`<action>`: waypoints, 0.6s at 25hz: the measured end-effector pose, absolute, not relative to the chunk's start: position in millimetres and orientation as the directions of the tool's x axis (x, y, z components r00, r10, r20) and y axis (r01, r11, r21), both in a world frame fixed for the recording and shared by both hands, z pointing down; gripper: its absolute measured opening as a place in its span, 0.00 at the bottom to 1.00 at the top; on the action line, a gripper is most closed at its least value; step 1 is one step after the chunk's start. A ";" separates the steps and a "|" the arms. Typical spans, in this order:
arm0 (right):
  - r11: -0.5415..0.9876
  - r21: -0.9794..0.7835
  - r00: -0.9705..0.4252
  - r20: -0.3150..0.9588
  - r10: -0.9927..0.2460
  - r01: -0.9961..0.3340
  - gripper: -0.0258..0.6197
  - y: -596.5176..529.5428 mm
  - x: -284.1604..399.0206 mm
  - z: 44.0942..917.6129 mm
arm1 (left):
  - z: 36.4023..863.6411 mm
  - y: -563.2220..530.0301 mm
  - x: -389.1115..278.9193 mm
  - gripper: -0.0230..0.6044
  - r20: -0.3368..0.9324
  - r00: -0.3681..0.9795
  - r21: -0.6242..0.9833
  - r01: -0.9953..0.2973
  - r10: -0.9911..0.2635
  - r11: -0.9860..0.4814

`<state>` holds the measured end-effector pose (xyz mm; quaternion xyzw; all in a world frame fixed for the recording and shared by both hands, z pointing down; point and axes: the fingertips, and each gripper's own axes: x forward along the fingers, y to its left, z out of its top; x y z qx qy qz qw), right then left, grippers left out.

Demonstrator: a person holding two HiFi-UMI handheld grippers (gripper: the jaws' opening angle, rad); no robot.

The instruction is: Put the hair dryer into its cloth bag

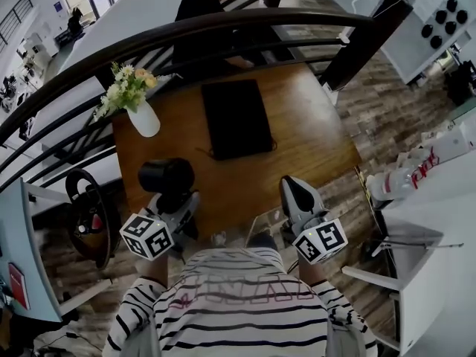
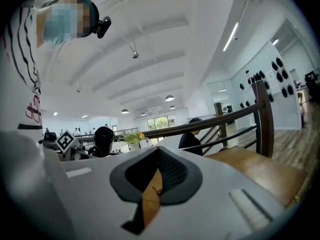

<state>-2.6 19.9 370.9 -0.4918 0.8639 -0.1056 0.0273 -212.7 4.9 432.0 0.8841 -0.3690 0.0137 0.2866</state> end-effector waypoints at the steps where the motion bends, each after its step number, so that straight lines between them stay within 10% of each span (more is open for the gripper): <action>1: 0.494 -0.209 -0.515 0.058 -0.855 -0.844 0.04 15.2 -3.1 372.3 | 433.8 1.7 -213.7 0.40 0.241 0.726 0.496 -0.662 -0.644 -0.561; 15: 0.612 -0.126 -0.624 0.137 -0.769 -0.781 0.10 -52.3 35.6 405.1 | 440.3 -33.9 -172.9 0.40 0.272 0.633 0.486 -0.741 -0.725 -0.464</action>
